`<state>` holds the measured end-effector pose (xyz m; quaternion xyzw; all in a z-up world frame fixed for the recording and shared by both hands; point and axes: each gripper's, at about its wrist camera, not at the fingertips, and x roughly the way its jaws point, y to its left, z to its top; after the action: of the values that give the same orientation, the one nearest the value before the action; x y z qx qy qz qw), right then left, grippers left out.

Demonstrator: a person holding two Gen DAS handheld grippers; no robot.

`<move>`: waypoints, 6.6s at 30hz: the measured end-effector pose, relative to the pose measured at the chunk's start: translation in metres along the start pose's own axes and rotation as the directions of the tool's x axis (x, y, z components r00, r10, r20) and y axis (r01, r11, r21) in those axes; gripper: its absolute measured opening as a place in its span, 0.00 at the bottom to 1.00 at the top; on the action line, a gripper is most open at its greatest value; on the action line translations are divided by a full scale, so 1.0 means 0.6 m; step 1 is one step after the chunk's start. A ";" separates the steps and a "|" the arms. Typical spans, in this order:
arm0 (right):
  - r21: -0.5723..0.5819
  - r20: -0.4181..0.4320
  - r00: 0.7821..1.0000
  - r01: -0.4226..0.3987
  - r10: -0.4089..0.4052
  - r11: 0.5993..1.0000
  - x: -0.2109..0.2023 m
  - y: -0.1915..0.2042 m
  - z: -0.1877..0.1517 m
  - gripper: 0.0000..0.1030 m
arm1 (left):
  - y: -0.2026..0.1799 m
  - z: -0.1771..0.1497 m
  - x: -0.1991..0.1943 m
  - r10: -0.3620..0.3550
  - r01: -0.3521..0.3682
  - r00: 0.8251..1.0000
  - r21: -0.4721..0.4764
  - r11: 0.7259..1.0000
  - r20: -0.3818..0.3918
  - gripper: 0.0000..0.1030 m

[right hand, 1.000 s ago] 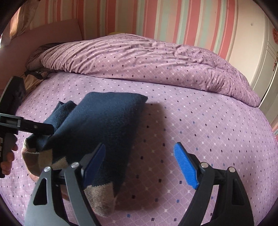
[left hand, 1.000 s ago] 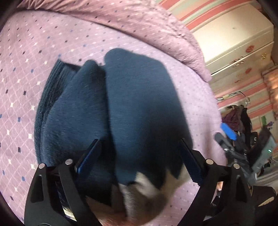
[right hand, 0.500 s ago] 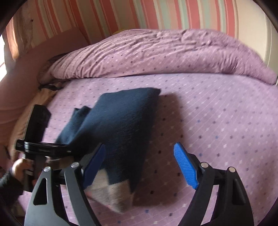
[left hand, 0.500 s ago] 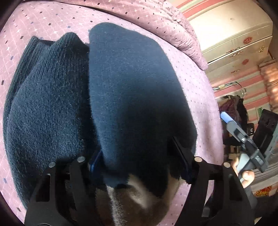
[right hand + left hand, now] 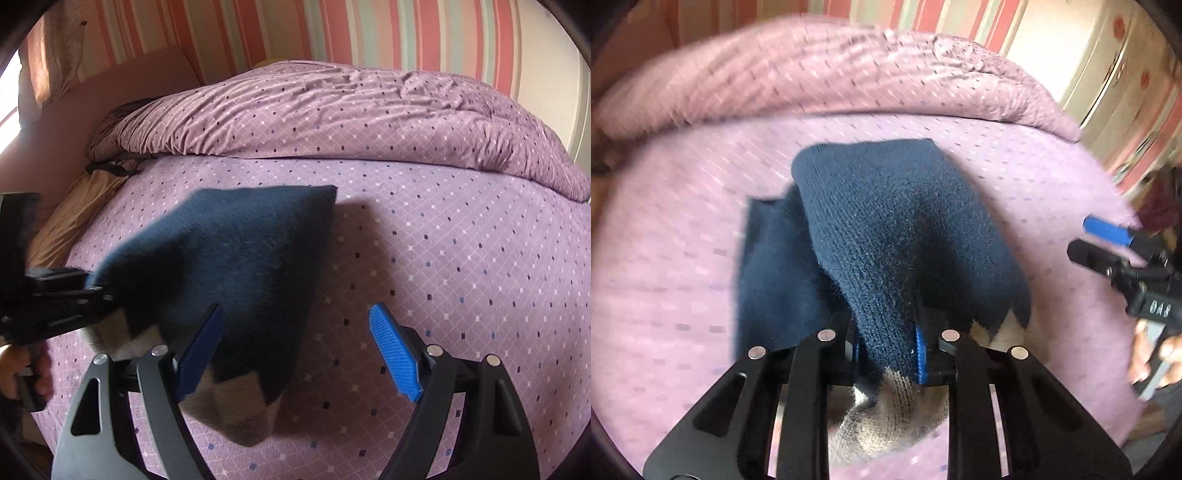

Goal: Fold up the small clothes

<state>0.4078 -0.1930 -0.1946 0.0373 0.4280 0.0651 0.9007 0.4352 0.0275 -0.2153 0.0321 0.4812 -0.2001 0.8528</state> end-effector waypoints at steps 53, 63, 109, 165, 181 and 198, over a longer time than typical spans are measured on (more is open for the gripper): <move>-0.275 -0.194 0.981 -0.048 -0.007 0.960 0.166 0.162 0.024 0.53 | 0.144 -0.134 0.054 0.185 -0.215 0.969 -0.185 0.959 -0.165 0.82; -0.245 -0.213 0.977 -0.034 -0.020 0.969 0.211 0.138 0.013 0.62 | 0.152 -0.128 0.069 0.190 -0.221 0.969 -0.209 0.953 -0.157 0.94; 0.214 -0.175 0.975 -0.101 0.140 0.971 0.088 -0.005 -0.029 0.98 | 0.160 -0.140 -0.075 0.256 -0.268 0.963 -0.188 0.945 -0.082 0.97; 0.375 -0.233 0.882 -0.308 0.410 0.874 0.233 0.061 -0.086 0.99 | 0.272 -0.176 0.144 -0.636 0.561 0.758 -0.638 0.527 0.141 0.97; 0.330 -0.283 0.909 -0.206 0.305 0.921 0.244 0.085 -0.062 0.95 | 0.189 -0.084 0.169 -0.384 0.273 0.919 -0.552 0.788 -0.094 0.90; 0.233 -0.224 0.957 -0.128 0.182 0.964 0.195 0.097 -0.053 0.62 | 0.082 -0.030 0.121 -0.054 0.038 0.997 -0.253 0.967 -0.056 0.43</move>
<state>0.4511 -0.1176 -0.2969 0.1603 0.5355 0.0931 0.8239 0.4724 0.0548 -0.2924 -0.0812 0.5297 -0.1562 0.8297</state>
